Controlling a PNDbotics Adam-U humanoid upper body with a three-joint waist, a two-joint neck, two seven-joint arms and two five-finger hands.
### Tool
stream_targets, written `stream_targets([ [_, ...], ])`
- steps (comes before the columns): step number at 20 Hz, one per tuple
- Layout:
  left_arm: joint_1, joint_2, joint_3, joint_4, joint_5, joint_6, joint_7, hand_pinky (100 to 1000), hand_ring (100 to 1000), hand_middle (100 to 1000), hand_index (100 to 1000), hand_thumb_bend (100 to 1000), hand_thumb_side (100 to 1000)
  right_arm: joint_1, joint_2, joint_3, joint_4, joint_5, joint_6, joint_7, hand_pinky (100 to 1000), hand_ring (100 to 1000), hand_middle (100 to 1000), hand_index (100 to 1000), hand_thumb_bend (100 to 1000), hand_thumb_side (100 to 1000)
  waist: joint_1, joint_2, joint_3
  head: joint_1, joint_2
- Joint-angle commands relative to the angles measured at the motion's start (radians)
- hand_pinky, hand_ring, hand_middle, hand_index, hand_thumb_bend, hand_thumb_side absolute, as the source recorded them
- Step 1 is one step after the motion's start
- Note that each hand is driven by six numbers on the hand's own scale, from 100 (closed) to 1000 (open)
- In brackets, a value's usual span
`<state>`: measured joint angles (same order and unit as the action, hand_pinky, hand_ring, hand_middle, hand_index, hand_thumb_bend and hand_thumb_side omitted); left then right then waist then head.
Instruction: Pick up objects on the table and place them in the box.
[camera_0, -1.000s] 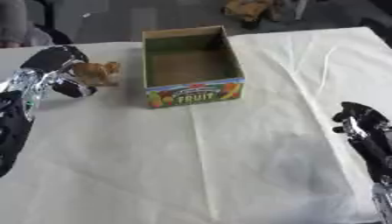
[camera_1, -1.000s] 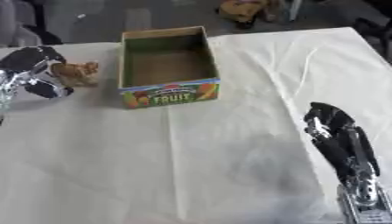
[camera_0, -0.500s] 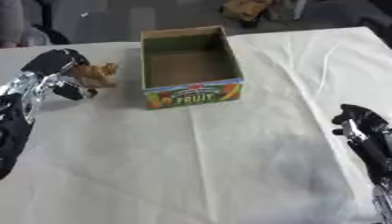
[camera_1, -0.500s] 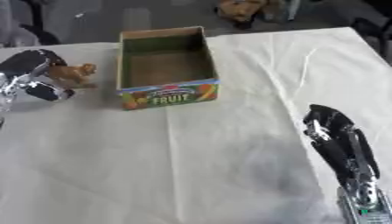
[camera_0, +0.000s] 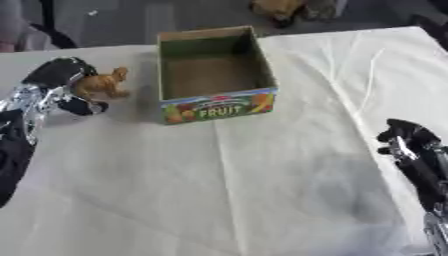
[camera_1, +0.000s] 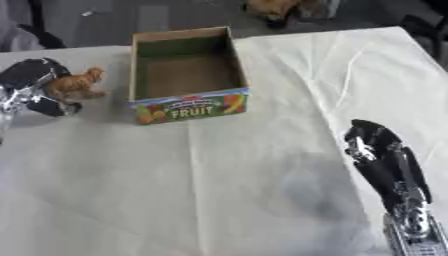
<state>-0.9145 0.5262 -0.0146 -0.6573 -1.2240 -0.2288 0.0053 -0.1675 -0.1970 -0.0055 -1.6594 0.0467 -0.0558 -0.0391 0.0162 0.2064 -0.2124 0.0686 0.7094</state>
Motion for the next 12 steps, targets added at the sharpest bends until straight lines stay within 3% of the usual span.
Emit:
stream_targets([
  [1, -0.017, 0.017, -0.002, -0.018, -0.01, 0.002, 0.035, 403, 441, 429, 560, 380, 246, -0.012, -0.008, -0.008, -0.02, 0.007, 0.0, 0.002, 628, 708, 585, 777, 100, 501, -0.001, -0.012, -0.001, -0.002, -0.009],
  [5, -0.017, 0.014, 0.0, -0.018, -0.007, 0.002, 0.073, 264, 316, 296, 420, 231, 227, -0.012, -0.008, -0.009, -0.02, 0.007, -0.001, 0.002, 629, 708, 586, 777, 100, 498, -0.002, -0.012, -0.003, -0.003, -0.009],
  [10, -0.011, 0.011, 0.004, -0.019, 0.037, 0.003, 0.114, 212, 256, 219, 346, 101, 246, -0.012, -0.008, -0.009, -0.02, 0.006, -0.001, 0.003, 629, 709, 586, 777, 100, 496, -0.002, -0.017, -0.004, -0.004, -0.01],
  [12, -0.008, 0.012, 0.001, -0.019, 0.067, -0.001, 0.105, 207, 247, 206, 332, 100, 256, -0.012, -0.008, -0.009, -0.02, 0.007, -0.001, 0.004, 629, 709, 586, 777, 100, 495, -0.003, -0.019, -0.004, -0.005, -0.011],
])
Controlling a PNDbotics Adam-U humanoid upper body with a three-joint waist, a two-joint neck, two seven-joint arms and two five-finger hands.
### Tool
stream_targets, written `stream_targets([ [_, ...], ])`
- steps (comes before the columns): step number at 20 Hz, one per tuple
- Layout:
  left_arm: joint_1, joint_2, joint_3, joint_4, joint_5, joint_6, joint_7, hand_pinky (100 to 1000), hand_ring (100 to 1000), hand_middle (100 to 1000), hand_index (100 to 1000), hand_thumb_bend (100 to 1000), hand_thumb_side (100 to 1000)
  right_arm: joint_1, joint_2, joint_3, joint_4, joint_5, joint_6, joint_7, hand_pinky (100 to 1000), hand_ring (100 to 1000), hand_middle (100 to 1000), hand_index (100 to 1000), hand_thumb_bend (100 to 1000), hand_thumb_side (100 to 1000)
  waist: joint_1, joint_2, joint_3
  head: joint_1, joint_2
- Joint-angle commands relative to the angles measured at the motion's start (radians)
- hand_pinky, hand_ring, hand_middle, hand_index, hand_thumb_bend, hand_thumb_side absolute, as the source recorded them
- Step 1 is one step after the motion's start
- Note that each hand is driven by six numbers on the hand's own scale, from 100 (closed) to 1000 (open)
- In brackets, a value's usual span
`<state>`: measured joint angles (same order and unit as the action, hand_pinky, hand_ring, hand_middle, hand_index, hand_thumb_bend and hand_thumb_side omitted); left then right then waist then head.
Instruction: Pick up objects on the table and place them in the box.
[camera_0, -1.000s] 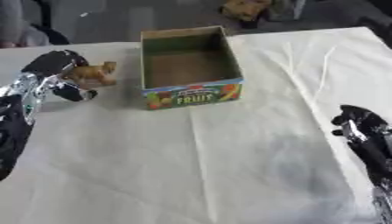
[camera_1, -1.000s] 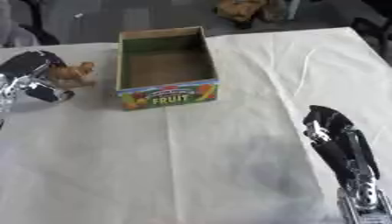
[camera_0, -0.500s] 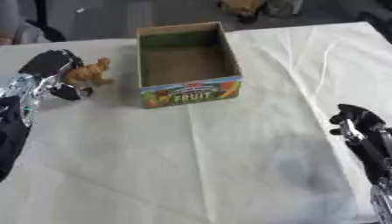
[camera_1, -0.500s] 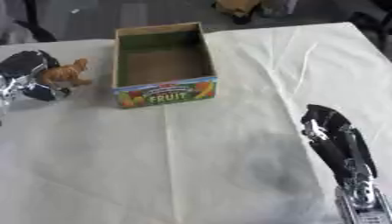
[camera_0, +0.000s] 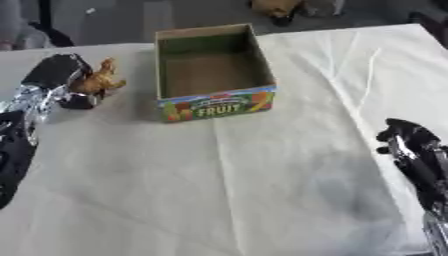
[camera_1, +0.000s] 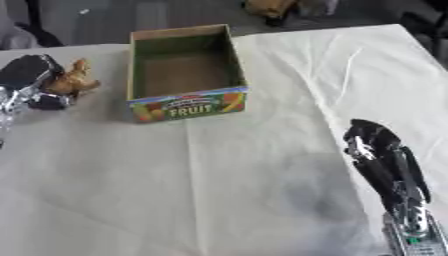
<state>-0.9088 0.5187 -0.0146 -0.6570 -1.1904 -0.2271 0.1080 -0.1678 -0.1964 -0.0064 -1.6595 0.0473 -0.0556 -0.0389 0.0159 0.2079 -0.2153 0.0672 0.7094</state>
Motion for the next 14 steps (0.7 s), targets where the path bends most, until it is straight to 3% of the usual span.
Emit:
stream_targets([
  [1, -0.013, 0.021, -0.001, -0.02, 0.047, -0.004, -0.009, 205, 246, 204, 329, 100, 259, -0.012, -0.009, -0.009, -0.02, 0.006, -0.002, 0.004, 629, 709, 586, 777, 100, 498, -0.002, -0.021, -0.002, -0.004, -0.011],
  [7, -0.031, 0.046, -0.016, -0.065, 0.103, -0.012, -0.11, 216, 249, 205, 330, 100, 264, -0.01, -0.01, -0.01, -0.019, 0.006, -0.002, 0.004, 629, 709, 587, 778, 100, 494, 0.0, -0.026, -0.001, -0.006, -0.012],
  [14, -0.061, 0.073, -0.039, -0.195, 0.131, -0.027, -0.186, 215, 248, 203, 327, 136, 258, -0.008, -0.012, -0.013, -0.019, 0.007, -0.002, 0.004, 630, 710, 587, 778, 100, 492, 0.004, -0.033, 0.003, -0.01, -0.01],
])
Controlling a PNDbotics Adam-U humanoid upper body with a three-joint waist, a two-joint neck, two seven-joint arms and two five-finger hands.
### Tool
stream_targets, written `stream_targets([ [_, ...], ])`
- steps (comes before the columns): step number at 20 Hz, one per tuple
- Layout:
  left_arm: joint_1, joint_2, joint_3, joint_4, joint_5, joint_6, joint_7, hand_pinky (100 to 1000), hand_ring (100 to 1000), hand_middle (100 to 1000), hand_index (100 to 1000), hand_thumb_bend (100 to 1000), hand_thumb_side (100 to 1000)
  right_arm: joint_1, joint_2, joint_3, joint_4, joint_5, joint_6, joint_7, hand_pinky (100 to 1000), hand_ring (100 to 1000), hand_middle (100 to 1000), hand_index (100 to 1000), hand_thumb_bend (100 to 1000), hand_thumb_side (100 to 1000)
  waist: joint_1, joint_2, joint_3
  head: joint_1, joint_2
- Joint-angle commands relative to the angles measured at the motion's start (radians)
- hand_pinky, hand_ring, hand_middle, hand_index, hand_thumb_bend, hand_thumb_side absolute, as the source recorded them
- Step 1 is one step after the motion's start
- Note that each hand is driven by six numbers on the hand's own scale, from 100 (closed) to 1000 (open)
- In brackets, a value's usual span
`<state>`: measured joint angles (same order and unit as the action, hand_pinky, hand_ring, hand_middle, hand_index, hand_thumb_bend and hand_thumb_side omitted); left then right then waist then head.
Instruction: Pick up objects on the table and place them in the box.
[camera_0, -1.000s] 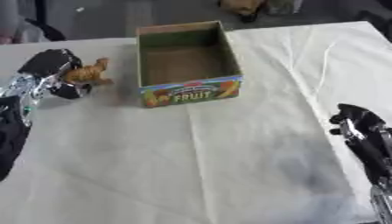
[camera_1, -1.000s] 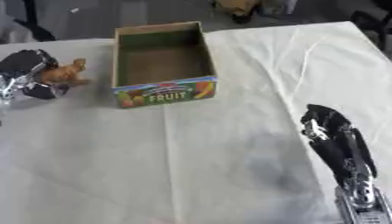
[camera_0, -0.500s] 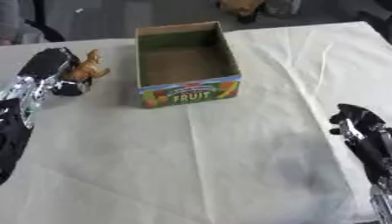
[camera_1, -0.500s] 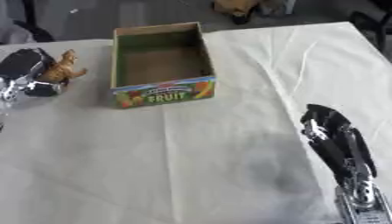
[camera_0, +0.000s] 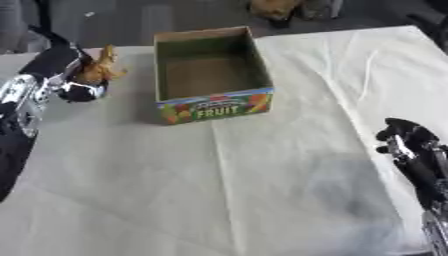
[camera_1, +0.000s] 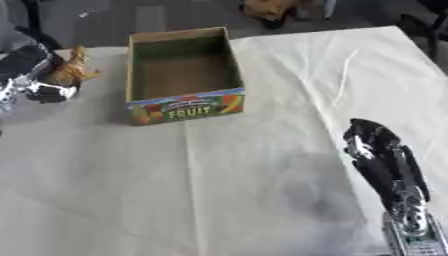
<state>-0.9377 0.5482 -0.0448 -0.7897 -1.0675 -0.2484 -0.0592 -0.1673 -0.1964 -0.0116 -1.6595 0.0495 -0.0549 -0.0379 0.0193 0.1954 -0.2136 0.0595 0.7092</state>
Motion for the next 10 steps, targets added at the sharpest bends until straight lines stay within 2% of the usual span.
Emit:
stream_targets([
  [1, -0.036, 0.044, -0.015, -0.082, 0.003, -0.008, -0.023, 216, 249, 203, 327, 144, 259, -0.008, -0.012, -0.007, -0.018, 0.005, -0.003, 0.003, 630, 710, 587, 778, 100, 495, 0.002, -0.021, 0.001, -0.003, -0.01],
  [3, -0.047, 0.04, -0.033, -0.125, -0.017, -0.017, -0.027, 224, 257, 210, 332, 204, 261, -0.008, -0.012, -0.007, -0.018, 0.005, -0.003, 0.005, 630, 710, 587, 778, 100, 496, 0.003, -0.023, 0.001, -0.003, -0.01],
  [10, -0.092, -0.029, -0.075, -0.215, -0.08, -0.046, -0.037, 229, 264, 218, 338, 251, 253, -0.01, -0.009, -0.003, -0.018, 0.004, -0.003, 0.009, 630, 710, 587, 778, 100, 499, 0.004, -0.024, -0.008, 0.006, -0.012],
])
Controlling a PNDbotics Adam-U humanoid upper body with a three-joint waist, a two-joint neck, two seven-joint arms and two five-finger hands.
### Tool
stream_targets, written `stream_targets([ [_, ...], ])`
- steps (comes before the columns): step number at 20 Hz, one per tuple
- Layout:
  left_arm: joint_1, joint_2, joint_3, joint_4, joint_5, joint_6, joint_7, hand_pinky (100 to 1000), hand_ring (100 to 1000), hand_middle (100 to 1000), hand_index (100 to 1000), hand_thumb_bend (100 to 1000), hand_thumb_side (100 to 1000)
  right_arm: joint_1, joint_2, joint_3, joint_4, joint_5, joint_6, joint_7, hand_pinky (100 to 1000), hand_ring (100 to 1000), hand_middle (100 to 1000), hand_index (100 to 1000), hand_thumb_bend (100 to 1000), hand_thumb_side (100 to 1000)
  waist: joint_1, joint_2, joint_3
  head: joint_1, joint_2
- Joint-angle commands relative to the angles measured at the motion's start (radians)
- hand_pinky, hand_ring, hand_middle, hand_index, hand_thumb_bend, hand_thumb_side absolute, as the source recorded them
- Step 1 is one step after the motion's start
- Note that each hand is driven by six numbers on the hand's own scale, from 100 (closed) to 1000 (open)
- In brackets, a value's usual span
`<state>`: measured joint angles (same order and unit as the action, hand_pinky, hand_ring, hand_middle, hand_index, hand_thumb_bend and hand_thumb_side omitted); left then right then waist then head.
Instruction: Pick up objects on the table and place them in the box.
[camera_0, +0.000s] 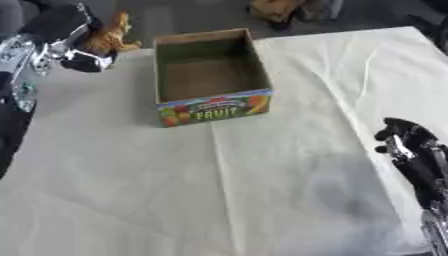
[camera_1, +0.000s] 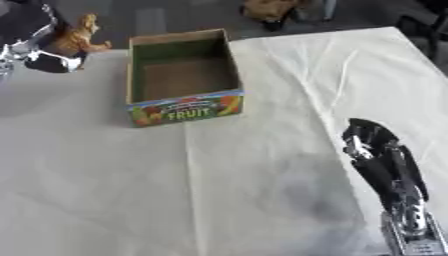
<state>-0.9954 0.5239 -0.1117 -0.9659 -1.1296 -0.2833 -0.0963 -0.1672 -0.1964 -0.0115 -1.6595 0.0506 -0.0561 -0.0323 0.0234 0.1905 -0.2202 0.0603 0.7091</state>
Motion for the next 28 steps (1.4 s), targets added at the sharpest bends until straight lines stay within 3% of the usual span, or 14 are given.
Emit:
stream_targets([
  [1, -0.04, -0.017, -0.015, -0.045, -0.025, -0.017, 0.003, 229, 265, 219, 339, 253, 253, -0.01, -0.009, -0.003, -0.018, 0.003, -0.002, 0.005, 630, 710, 587, 778, 100, 499, 0.0, -0.019, -0.003, 0.006, -0.011],
  [11, -0.045, -0.128, -0.046, -0.022, -0.096, -0.045, 0.051, 251, 299, 235, 354, 265, 247, -0.018, -0.007, 0.009, -0.019, 0.001, -0.003, 0.019, 631, 710, 587, 779, 100, 500, 0.004, -0.015, -0.027, 0.025, -0.017],
  [21, -0.021, -0.168, -0.036, 0.059, -0.146, -0.031, 0.136, 281, 332, 265, 383, 240, 241, -0.026, -0.006, 0.013, -0.02, 0.001, -0.003, 0.024, 631, 710, 587, 779, 100, 499, 0.004, -0.003, -0.041, 0.022, -0.025],
  [28, -0.004, -0.186, -0.043, 0.096, -0.133, -0.046, 0.129, 350, 390, 325, 439, 212, 264, -0.027, -0.005, 0.014, -0.02, 0.001, -0.003, 0.025, 632, 711, 587, 779, 100, 500, 0.005, -0.002, -0.04, 0.017, -0.024],
])
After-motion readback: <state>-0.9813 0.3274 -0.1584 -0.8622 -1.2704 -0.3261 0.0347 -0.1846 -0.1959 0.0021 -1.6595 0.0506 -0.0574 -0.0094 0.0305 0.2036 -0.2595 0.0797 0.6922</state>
